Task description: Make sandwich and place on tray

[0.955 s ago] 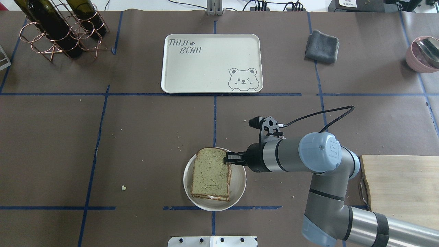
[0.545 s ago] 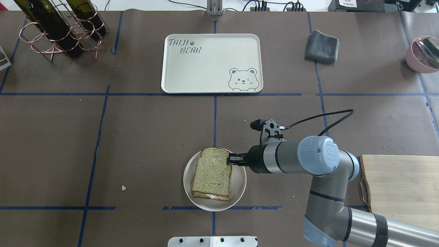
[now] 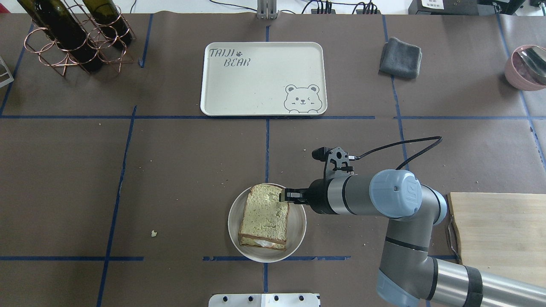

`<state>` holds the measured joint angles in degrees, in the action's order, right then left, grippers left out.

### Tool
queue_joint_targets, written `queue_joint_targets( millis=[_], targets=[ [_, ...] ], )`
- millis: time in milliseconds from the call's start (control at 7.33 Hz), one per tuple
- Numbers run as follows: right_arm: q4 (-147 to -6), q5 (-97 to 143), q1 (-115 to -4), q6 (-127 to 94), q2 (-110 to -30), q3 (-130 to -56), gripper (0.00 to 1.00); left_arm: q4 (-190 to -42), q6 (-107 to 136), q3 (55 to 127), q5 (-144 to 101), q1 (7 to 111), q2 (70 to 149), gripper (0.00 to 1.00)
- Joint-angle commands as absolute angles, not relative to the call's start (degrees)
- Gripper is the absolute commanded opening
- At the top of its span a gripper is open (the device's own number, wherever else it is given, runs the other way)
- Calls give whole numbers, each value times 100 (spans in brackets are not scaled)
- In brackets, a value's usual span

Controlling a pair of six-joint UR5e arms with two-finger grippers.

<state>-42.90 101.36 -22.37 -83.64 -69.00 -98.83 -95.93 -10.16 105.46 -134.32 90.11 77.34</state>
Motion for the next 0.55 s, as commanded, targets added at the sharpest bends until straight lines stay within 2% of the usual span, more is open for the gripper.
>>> queue_joint_targets(
  millis=[0,273,409],
  targets=[
    [-5110,10745,-2975,-8280,-6830,-9905,100,-9598,-1020,10608,-13430,9018,7778,100],
    [-6059,11483,-3889,-7267,-6855,-9923,100,-9606,-1020,10836,-13369,8939,7831,100],
    [-6517,11801,-4355,-6599,-6908,-9932,100,-9589,-1020,10837,-13359,8860,8144,100]
  ],
)
